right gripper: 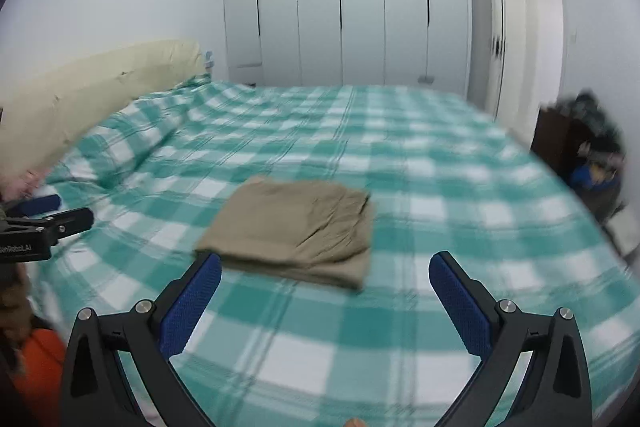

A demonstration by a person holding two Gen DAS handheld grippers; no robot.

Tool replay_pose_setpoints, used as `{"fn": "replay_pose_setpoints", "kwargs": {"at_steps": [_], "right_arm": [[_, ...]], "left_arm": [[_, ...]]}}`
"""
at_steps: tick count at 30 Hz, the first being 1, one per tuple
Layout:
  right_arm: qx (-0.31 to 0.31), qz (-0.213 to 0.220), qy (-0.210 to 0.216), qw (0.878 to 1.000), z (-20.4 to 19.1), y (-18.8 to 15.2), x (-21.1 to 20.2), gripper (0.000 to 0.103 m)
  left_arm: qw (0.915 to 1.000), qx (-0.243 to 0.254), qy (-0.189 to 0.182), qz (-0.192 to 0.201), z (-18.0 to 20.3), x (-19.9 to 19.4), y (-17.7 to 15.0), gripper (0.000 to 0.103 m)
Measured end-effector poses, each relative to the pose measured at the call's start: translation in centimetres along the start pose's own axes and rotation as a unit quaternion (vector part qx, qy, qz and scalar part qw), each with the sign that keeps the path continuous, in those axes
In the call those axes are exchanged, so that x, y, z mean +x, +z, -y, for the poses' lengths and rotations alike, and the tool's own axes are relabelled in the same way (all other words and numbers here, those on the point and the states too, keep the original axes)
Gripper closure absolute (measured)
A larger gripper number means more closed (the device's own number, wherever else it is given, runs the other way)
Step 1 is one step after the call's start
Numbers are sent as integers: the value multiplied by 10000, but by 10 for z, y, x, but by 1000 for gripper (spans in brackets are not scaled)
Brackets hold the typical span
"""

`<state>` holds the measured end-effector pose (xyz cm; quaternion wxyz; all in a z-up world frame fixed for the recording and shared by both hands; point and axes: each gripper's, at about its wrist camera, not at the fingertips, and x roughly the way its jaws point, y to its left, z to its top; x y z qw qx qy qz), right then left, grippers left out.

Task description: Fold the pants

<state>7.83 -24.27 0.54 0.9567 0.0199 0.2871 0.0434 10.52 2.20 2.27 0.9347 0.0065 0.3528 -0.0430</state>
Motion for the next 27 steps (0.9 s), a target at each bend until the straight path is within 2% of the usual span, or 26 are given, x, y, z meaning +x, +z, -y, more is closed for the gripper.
{"fn": "replay_pose_setpoints", "kwargs": {"at_steps": [3,5,7,9,13,18,27], "right_arm": [[102,-343,96,9993,-10,-2,-4,0],[138,-561,6,9983,-16,-3,-12,0],[145,-761,-87,9970,-22,-5,-17,0],[186,-1036,-138,9943,-27,-9,-22,0],[275,-1361,74,9903,-35,-14,-34,0],[-37,-1515,30,9884,-52,-17,-49,0],[-220,-1656,17,9860,-66,-12,-60,0]], "left_arm": [[9986,308,424,-71,5,-10,-11,1],[9971,560,493,-171,10,-14,-19,1],[9963,603,418,-441,13,-17,-29,1],[9968,551,300,-494,13,-23,-38,1],[9966,551,101,-608,17,-34,-52,0],[9953,482,-67,-840,23,-40,-52,0],[9923,647,-41,-1053,39,-51,-51,1]]}}
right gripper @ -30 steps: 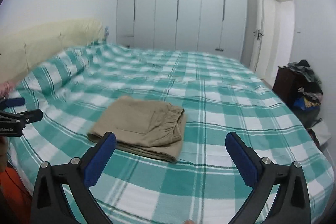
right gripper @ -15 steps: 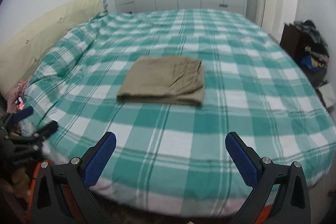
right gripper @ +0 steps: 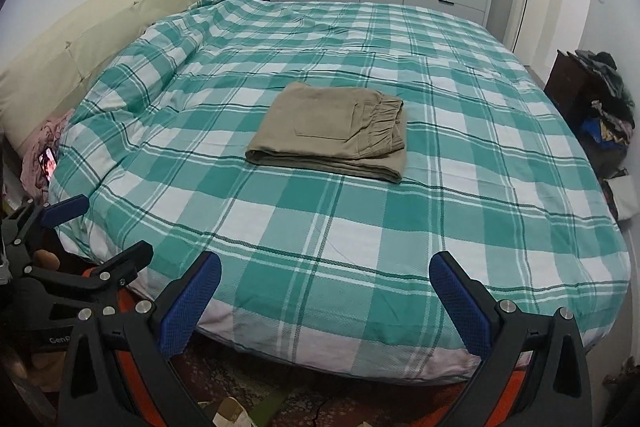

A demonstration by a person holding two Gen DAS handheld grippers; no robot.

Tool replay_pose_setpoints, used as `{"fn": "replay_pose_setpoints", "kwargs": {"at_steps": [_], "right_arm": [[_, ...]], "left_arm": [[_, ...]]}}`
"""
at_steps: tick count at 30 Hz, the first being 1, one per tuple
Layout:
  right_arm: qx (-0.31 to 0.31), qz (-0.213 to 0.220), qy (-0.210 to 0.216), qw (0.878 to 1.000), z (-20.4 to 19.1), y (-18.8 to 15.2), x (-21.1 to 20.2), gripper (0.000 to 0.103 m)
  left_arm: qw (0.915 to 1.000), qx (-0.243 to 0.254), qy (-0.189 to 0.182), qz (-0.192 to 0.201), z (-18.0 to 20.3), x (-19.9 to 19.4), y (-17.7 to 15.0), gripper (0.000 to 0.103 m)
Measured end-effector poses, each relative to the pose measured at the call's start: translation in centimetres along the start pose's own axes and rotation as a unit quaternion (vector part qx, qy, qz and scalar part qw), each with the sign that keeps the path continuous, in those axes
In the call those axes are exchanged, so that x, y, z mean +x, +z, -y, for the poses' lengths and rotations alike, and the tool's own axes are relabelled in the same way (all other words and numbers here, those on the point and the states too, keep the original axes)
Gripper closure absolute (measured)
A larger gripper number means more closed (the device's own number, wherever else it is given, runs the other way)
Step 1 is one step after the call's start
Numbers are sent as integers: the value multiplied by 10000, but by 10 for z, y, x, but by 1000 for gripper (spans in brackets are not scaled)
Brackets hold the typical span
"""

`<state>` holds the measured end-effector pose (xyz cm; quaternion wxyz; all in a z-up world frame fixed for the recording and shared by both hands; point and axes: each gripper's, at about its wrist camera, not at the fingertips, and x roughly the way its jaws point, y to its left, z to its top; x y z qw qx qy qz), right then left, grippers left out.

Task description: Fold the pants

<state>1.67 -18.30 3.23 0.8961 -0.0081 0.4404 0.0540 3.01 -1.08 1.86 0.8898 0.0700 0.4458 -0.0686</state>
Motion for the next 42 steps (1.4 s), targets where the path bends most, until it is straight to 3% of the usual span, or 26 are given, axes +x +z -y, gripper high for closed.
{"fn": "replay_pose_setpoints", "kwargs": {"at_steps": [6,42], "right_arm": [[-26,-125,-142,9998,-1,0,-3,0],[105,-221,-264,9994,2,1,-10,0]], "left_arm": [[9997,34,6,-261,5,3,2,1],[9999,2,16,-167,3,-4,9,1]]}}
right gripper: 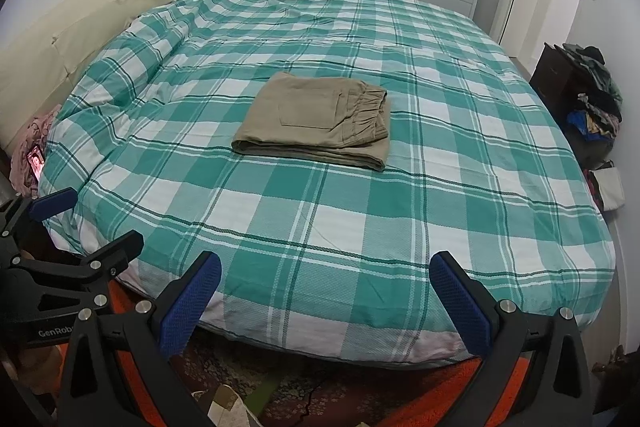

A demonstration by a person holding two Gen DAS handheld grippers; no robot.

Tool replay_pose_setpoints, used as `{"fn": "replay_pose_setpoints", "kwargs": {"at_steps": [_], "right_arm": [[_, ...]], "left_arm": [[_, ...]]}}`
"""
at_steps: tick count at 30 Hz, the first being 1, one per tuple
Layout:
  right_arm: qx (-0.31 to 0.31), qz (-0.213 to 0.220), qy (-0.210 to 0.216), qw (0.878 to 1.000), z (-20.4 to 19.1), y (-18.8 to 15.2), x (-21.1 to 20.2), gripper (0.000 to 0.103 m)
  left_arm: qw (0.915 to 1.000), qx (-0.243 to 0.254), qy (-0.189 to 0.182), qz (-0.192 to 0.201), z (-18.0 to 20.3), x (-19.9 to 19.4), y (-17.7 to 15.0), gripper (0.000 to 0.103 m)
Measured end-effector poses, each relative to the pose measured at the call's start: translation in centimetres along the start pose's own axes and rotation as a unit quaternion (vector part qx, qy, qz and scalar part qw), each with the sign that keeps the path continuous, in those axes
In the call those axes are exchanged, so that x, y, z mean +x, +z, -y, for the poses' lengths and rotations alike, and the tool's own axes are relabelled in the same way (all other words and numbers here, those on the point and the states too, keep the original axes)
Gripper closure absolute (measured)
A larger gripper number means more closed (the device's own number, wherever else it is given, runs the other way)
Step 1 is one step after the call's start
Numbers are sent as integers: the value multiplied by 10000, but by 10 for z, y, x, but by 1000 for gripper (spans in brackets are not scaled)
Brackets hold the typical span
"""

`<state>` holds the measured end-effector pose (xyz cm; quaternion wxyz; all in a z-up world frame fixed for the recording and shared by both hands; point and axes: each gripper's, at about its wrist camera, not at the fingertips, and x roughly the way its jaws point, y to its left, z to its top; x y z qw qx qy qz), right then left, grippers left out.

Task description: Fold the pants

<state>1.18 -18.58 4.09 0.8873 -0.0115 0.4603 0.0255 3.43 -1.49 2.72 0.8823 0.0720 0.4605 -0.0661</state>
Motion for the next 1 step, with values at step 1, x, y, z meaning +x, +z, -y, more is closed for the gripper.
{"fn": "replay_pose_setpoints", "kwargs": {"at_steps": [1], "right_arm": [[11,9,5,10000,1,0,0,0]], "left_arm": [[10000,14,15,9,1,0,0,1]]}}
